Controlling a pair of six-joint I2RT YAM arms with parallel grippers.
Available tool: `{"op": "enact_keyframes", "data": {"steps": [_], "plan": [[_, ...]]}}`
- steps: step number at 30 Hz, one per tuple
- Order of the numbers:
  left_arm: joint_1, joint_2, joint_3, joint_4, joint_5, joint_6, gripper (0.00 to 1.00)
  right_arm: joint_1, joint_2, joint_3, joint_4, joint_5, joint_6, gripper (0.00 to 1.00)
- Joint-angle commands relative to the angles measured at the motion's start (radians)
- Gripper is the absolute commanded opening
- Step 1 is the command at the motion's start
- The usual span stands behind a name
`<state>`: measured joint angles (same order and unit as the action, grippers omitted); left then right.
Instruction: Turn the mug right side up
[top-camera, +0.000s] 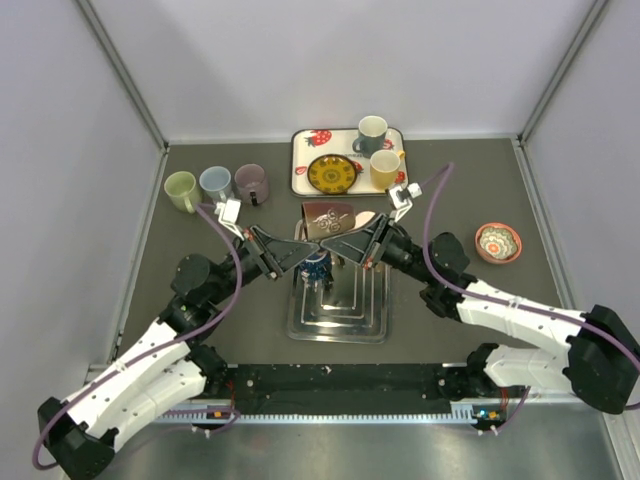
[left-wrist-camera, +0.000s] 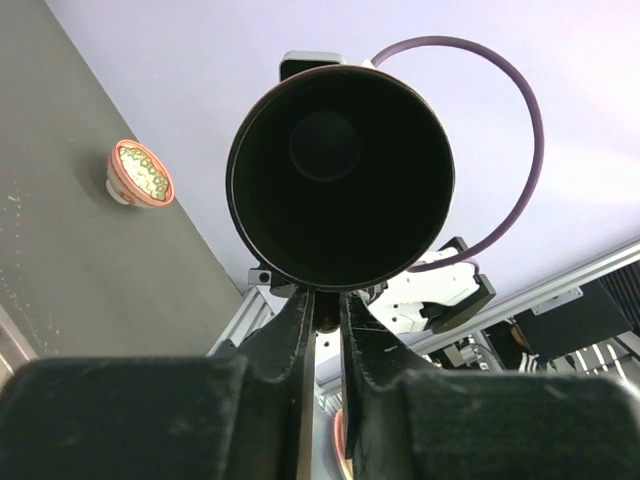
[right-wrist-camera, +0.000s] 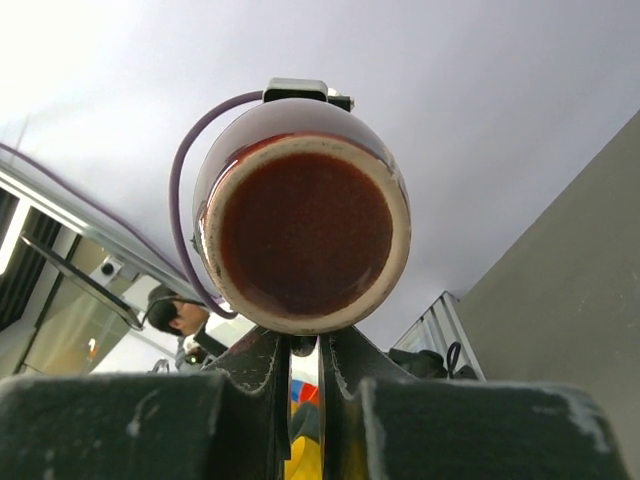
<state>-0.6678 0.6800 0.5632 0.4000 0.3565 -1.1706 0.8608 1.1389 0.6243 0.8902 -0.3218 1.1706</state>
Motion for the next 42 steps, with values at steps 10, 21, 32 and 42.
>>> {"op": "enact_keyframes", "data": {"steps": [10,21,32,42], "plan": [[-0.030,-0.114,-0.029,-0.090,-0.123,0.078,0.37,0.000,-0.103,0.054,-0.131,-0.029,-0.132,0.00],[-0.030,-0.204,0.046,-0.467,-0.387,0.175,0.43,0.000,-0.338,0.119,-0.749,0.110,-0.417,0.00],[-0.030,-0.206,0.107,-0.736,-0.617,0.264,0.42,0.000,-0.321,0.143,-1.241,0.411,-0.591,0.00],[-0.030,-0.146,0.104,-0.806,-0.610,0.255,0.41,0.000,-0.074,0.176,-1.294,0.553,-0.612,0.00]]}}
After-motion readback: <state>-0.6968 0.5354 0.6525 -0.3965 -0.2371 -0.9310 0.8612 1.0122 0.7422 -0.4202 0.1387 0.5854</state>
